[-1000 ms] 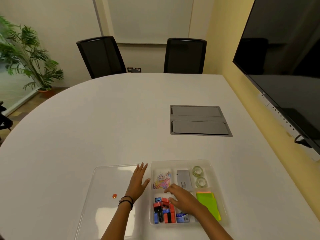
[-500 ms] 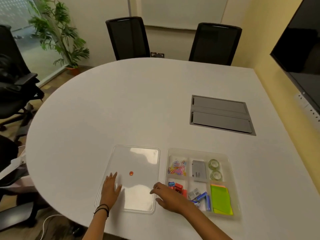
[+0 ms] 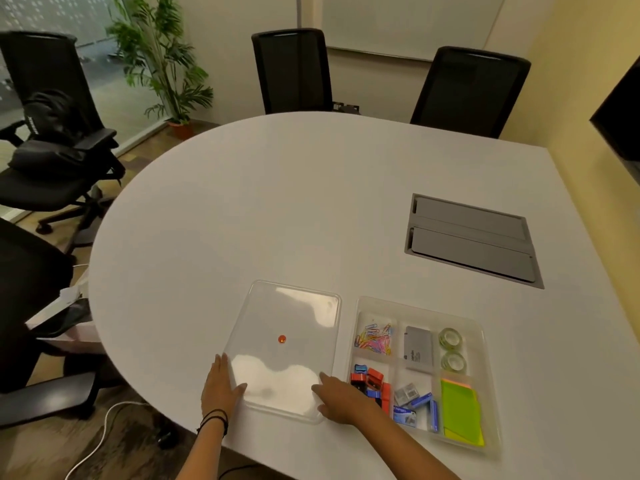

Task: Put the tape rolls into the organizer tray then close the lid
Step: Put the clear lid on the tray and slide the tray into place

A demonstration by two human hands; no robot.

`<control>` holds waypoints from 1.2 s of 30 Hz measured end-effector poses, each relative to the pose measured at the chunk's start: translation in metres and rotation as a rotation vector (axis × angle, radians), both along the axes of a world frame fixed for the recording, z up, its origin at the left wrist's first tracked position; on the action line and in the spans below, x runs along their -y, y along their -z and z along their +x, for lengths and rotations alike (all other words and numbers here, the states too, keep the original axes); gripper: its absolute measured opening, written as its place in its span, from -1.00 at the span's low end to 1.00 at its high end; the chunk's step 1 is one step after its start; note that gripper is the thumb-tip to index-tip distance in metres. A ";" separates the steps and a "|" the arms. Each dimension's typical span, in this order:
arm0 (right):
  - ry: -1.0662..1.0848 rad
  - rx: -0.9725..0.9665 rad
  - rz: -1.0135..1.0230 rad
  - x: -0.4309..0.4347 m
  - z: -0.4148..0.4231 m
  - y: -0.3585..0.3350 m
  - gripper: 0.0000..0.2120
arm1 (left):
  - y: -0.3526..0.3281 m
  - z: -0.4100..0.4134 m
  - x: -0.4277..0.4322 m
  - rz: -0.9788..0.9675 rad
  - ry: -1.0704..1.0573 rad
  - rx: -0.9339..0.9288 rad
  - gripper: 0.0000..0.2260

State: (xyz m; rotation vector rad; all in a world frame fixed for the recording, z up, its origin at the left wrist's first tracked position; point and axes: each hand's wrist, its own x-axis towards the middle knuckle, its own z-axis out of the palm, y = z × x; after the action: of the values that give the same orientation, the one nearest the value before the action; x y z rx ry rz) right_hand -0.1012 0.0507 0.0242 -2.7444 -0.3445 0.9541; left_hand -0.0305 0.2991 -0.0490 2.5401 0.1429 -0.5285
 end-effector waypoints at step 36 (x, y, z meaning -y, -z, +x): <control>0.026 -0.090 -0.110 -0.011 0.006 0.021 -0.51 | -0.031 0.019 -0.025 -0.559 -0.373 -0.104 -0.71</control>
State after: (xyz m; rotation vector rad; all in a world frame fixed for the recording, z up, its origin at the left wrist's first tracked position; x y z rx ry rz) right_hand -0.0953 0.0613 0.0035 -2.7848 -0.2467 1.1168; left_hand -0.0117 0.3238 -0.0178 1.8856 0.4329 -0.4703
